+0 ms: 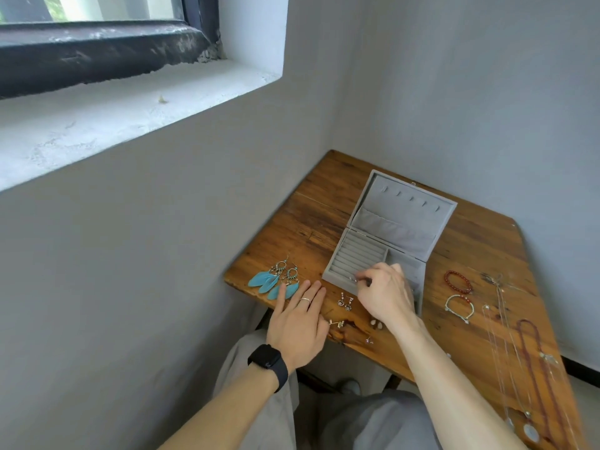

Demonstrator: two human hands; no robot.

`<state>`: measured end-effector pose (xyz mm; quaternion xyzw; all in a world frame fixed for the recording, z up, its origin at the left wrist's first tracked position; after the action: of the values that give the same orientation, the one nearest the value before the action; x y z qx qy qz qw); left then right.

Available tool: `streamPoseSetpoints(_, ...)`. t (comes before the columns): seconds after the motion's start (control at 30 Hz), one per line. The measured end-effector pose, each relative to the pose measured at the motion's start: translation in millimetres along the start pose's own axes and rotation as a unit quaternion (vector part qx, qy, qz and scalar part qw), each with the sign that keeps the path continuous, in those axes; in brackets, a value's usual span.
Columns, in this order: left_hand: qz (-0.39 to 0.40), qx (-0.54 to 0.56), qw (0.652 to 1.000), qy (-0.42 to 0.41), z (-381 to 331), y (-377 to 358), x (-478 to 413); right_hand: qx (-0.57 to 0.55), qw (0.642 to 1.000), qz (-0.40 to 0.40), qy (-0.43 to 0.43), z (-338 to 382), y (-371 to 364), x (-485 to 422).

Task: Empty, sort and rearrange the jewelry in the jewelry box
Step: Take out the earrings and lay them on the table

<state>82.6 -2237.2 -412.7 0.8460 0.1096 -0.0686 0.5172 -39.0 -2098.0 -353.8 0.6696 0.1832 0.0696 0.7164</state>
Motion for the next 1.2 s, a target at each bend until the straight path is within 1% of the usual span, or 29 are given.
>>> streamPoseSetpoints(0.1, 0.007, 0.003, 1.000, 0.015, -0.9, -0.3, -3.0, 0.004, 1.000, 0.009, 0.007, 0.5, 4.0, 0.7)
streamPoseSetpoints(0.2, 0.009, 0.036, 0.999, 0.007, 3.9, 0.2, -3.0, 0.009, 1.000, 0.019, 0.021, 0.2, 8.1, -1.2)
streamPoseSetpoints(0.37, -0.006, 0.099, 0.993, -0.067, 5.5, 14.2, 5.5, 0.008, 1.000, 0.023, 0.015, 0.8, 10.9, -4.4)
streamPoseSetpoints(0.43, -0.006, 0.104, 0.991, -0.084, 5.1, 17.1, 7.1, -0.004, 0.999, 0.033, 0.008, 1.2, 10.8, -6.5)
streamPoseSetpoints(0.57, 0.007, 0.102, 0.991, -0.086, 2.2, 20.6, 2.2, -0.039, 0.996, 0.072, -0.020, -2.0, 10.1, -13.4)
streamPoseSetpoints(0.67, -0.014, 0.077, 0.990, -0.118, -4.6, 24.4, -1.3, -0.037, 0.994, 0.094, -0.029, -1.2, 11.3, -16.9)
streamPoseSetpoints(0.73, -0.021, 0.055, 0.989, -0.139, -8.1, 26.7, -3.7, -0.022, 0.996, 0.085, -0.023, 1.2, 13.8, -18.2)
streamPoseSetpoints(0.83, -0.006, 0.013, 0.986, -0.169, -12.8, 26.9, -8.3, -0.003, 0.997, 0.072, -0.013, 4.8, 16.4, -19.3)
streamPoseSetpoints(1.03, 0.011, 0.016, 0.987, -0.157, -16.4, 29.3, -13.3, 0.052, 0.996, 0.066, 0.028, 11.1, 20.0, -19.8)
streamPoseSetpoints(1.2, 0.015, 0.022, 0.989, -0.146, -15.2, 35.3, -19.9, 0.087, 0.987, 0.102, 0.084, 16.6, 17.7, -19.8)
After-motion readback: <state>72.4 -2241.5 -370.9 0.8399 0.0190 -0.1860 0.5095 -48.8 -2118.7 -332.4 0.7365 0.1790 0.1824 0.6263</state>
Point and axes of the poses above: each hand's wrist, its own x-axis away from the middle knuckle, its own y-axis out of the back of the hand, z = x × y, the point moved 6 cm from there along -x, towards the middle knuckle, and after that the axes turned 12 degrees about x, right-handed, at the moved point
